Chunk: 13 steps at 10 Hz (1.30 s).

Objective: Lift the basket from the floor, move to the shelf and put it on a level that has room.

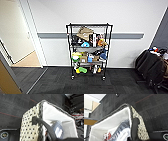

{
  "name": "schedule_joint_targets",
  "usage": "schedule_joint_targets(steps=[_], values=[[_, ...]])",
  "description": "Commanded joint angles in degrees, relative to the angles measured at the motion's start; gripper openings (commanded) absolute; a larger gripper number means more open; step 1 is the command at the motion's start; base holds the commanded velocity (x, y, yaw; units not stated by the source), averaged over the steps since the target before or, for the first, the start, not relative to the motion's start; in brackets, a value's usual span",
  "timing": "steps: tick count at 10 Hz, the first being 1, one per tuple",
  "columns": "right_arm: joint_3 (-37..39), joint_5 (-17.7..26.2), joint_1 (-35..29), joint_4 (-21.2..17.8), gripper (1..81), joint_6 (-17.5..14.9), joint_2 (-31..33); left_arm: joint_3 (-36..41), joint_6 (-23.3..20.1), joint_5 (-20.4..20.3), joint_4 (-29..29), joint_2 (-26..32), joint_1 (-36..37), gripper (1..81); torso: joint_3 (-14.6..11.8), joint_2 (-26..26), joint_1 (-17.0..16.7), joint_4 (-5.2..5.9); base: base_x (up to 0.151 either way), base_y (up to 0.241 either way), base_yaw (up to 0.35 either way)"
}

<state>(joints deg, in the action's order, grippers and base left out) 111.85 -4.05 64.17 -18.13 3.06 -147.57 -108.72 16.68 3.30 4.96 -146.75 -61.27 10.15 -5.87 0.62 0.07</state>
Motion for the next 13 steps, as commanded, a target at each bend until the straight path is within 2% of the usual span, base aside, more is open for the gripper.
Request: schedule_joint_targets(steps=[1,6,13], values=[[-1.4,1.6,-5.2,0.5,1.0,0.5,1.1,3.1,-0.4,-3.0,-2.1,1.8,3.9,1.0,0.0,0.0,0.0,0.00,0.000,0.000,0.000],[-1.4,1.4,-3.9,0.5,1.0,0.5,0.7,2.7,-0.4,-3.0,-2.1,1.3,3.9,1.0,0.0,0.0,0.0,0.00,0.000,0.000,0.000],[-0.8,0.7,-3.3,0.5,1.0,0.5,0.1,2.6,-0.4,-3.0,-2.1,1.3,3.9,1.0,0.0,-0.1,-0.2,0.00,0.123,0.000,0.000]])
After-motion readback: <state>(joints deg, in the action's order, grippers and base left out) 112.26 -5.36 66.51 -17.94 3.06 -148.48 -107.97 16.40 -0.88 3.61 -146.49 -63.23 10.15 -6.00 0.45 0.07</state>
